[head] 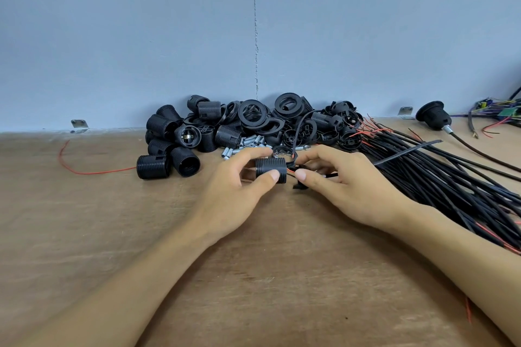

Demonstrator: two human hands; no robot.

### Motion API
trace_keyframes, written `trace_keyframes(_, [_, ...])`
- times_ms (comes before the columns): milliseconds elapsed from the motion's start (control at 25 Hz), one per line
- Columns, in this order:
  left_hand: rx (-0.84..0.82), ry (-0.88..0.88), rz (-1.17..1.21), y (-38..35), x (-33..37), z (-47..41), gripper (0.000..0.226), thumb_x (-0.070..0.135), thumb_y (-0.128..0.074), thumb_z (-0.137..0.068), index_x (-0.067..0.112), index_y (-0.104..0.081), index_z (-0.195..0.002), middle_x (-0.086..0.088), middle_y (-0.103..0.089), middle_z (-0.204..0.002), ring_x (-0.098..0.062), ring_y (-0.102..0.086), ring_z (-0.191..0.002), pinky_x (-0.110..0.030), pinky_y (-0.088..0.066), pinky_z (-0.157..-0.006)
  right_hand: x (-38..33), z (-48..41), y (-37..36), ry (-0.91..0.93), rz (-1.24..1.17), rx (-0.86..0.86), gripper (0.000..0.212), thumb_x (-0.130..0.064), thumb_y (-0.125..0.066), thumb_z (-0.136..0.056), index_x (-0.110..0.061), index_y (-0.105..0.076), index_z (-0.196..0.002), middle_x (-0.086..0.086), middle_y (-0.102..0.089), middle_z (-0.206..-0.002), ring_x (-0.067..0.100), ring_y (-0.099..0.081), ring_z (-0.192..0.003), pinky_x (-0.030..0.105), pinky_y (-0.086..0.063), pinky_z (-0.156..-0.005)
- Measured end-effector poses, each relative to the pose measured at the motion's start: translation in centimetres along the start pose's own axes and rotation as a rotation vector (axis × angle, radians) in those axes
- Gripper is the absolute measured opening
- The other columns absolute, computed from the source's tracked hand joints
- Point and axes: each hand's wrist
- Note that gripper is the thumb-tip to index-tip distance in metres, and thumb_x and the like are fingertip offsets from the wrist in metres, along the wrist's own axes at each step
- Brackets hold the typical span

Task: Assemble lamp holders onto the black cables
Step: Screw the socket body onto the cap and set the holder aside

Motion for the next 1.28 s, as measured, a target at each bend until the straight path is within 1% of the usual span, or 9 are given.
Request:
trace_keyframes(120, [-0.024,0.027,0.026,0.0,0.0,0.1,0.033,0.036,-0.076,-0.081,0.039,-0.068,-0.113,0.027,-0.071,-0.093,-0.002,-0.068,-0.087,-0.030,-0.054,-0.088,-0.2,0.1,-0.3,0.018,0.005,0.019,0.021,-0.039,-0.067,-0.092,-0.032,-0.068,-0.111,-0.015,-0.070,-0.098,-0.005,-0.062,-0.094,0.010,-0.048,-0.079])
trace_keyframes(240, [-0.058,0.020,0.050,0.0,0.0,0.1,0.033,0.038,-0.075,-0.077,0.042,-0.072,-0.110,0.019,-0.075,-0.101,-0.003,-0.070,-0.095,-0.030,-0.054,-0.091,-0.3,0.1,-0.4,0.021,-0.002,0.049,0.022,-0.038,-0.068,-0.091,-0.031,-0.068,-0.111,-0.018,-0.068,-0.098,-0.006,-0.062,-0.095,0.017,-0.052,-0.083])
trace_keyframes(360, [-0.089,0.014,0.089,0.1,0.0,0.0,0.031,0.034,-0.075,-0.081,0.049,-0.071,-0.107,0.016,-0.076,-0.101,-0.004,-0.070,-0.084,-0.026,-0.056,-0.083,-0.4,0.2,-0.4,0.012,-0.061,0.072,0.023,-0.038,-0.071,-0.089,-0.032,-0.069,-0.111,-0.019,-0.069,-0.098,-0.002,-0.064,-0.096,0.023,-0.055,-0.084])
trace_keyframes(560, [-0.064,0.071,0.191,-0.1,-0.1,0.0,0.036,0.027,-0.076,-0.081,0.033,-0.067,-0.115,0.011,-0.075,-0.107,-0.024,-0.075,-0.085,-0.032,-0.059,-0.075,-0.7,0.1,0.0,0.036,-0.017,0.022,0.031,-0.032,-0.079,-0.083,-0.032,-0.070,-0.113,-0.018,-0.071,-0.104,-0.002,-0.065,-0.102,0.023,-0.054,-0.091])
trace_keyframes(720, [-0.035,0.117,0.249,-0.1,-0.1,0.0,0.047,0.027,-0.078,-0.075,0.025,-0.060,-0.118,0.007,-0.075,-0.108,-0.020,-0.074,-0.082,-0.029,-0.056,-0.071,-0.8,0.1,0.1,0.052,0.041,0.013,0.037,-0.026,-0.081,-0.083,-0.029,-0.069,-0.118,-0.018,-0.071,-0.108,-0.007,-0.062,-0.104,0.015,-0.048,-0.094])
trace_keyframes(840, [-0.060,0.111,0.264,0.1,-0.2,0.0,0.037,0.016,-0.078,-0.082,0.022,-0.062,-0.114,0.002,-0.076,-0.106,-0.021,-0.074,-0.085,-0.032,-0.057,-0.073,-0.9,0.2,0.0,0.072,0.055,0.034,0.036,-0.024,-0.082,-0.082,-0.029,-0.070,-0.116,-0.016,-0.071,-0.108,-0.006,-0.062,-0.102,0.010,-0.045,-0.092])
trace_keyframes(960, [-0.079,0.135,0.303,0.4,-0.3,-0.1,0.035,-0.002,-0.077,-0.085,0.021,-0.064,-0.109,0.000,-0.077,-0.106,-0.020,-0.074,-0.091,-0.032,-0.060,-0.083,-1.1,0.3,0.0,0.065,0.056,0.031,0.037,-0.026,-0.083,-0.081,-0.030,-0.070,-0.115,-0.016,-0.070,-0.107,0.001,-0.063,-0.099,0.023,-0.050,-0.092])
trace_keyframes(1080, [-0.107,0.154,0.335,0.8,-0.3,-0.2,0.040,-0.010,-0.076,-0.081,0.017,-0.064,-0.108,-0.001,-0.078,-0.106,-0.016,-0.074,-0.096,-0.021,-0.057,-0.080,-1.3,0.3,-0.1,0.078,0.070,0.025,0.038,-0.027,-0.085,-0.079,-0.031,-0.070,-0.113,-0.019,-0.070,-0.106,0.004,-0.063,-0.097,0.030,-0.052,-0.091])
trace_keyframes(1280, [-0.102,0.156,0.367,0.8,-0.2,-0.2,0.041,-0.013,-0.075,-0.079,0.014,-0.063,-0.107,-0.004,-0.078,-0.107,-0.016,-0.074,-0.096,-0.022,-0.058,-0.084,-1.2,0.3,0.1,0.124,0.142,0.044,0.039,-0.028,-0.086,-0.077,-0.032,-0.069,-0.112,-0.024,-0.067,-0.103,-0.002,-0.060,-0.099,0.007,-0.040,-0.087])
Point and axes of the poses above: each hand's wrist, its own z-axis away from the middle knuckle, its own y-axis out of the back of the hand, x = y × z
